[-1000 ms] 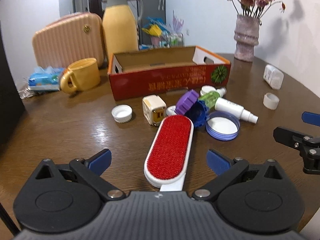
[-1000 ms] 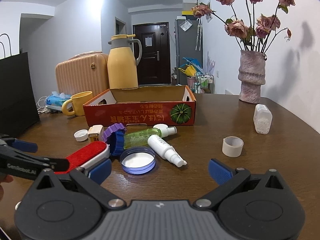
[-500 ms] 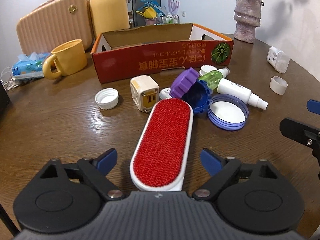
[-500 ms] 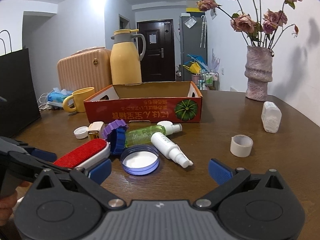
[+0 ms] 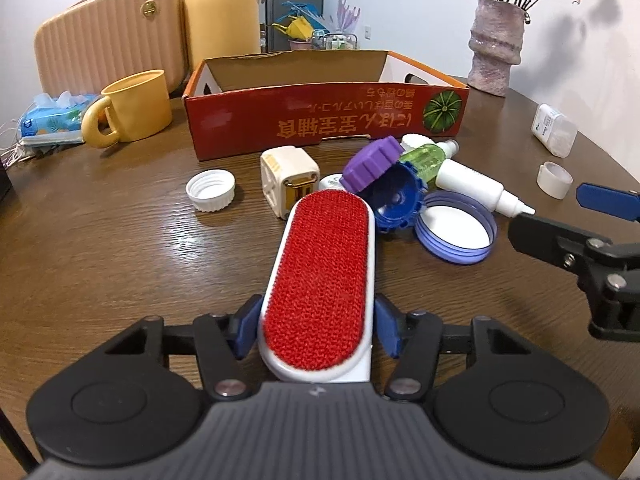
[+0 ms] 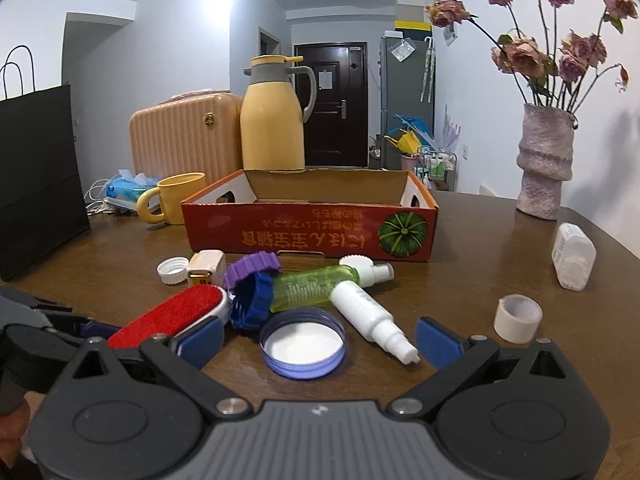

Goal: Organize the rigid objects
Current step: 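Lower the left tool onto the red lint brush and close it, then lift the lint brush with the left tool while the right tool grasps the blue cap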

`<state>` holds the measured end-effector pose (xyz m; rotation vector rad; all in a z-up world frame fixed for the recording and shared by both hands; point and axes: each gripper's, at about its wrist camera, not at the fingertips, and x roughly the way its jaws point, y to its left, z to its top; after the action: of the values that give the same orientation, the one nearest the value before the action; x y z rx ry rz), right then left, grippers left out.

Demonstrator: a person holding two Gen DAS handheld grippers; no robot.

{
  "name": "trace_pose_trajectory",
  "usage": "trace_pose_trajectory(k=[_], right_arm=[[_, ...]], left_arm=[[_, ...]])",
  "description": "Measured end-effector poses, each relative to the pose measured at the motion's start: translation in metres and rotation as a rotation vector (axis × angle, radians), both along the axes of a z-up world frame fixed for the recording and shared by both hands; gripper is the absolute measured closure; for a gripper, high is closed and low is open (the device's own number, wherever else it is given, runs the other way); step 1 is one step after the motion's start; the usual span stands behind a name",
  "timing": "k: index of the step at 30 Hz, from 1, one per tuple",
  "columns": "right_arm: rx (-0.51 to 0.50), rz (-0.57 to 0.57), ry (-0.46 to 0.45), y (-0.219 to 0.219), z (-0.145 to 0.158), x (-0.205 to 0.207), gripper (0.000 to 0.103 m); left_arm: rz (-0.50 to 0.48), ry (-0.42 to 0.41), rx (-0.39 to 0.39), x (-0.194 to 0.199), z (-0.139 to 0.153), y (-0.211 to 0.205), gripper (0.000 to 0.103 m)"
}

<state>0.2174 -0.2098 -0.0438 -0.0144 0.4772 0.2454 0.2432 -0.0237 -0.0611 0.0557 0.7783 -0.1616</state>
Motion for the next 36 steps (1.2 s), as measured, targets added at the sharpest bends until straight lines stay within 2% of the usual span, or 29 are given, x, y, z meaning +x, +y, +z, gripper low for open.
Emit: trace_pose_trajectory(k=[19,23,28,32,36], right_arm=[[-0.023,0.079,0.017,0.034,-0.005,0.025,0.007],[-0.046,0.101,0.017,0.043,-0.007,0.031,0.013],[-0.071,0.120,0.030,0.057,-0.009,0.040,0.014],[-0.088,0.136,0.064,0.066,-0.014,0.050,0.020],[-0.110,0.129,0.080,0.075,-0.019,0.056,0.022]], left_arm=[[0.067,-0.057,-0.027,-0.018,0.023,0.028,0.044],[0.096,-0.070,-0.037,-0.023,0.028,0.037,0.044],[0.128,-0.078,-0.042,-0.028,0.031,0.049,0.044],[0.147,-0.084,-0.042,-0.031,0.032,0.056,0.044],[0.158,-0.093,-0.048,-0.035,0.035,0.061,0.044]])
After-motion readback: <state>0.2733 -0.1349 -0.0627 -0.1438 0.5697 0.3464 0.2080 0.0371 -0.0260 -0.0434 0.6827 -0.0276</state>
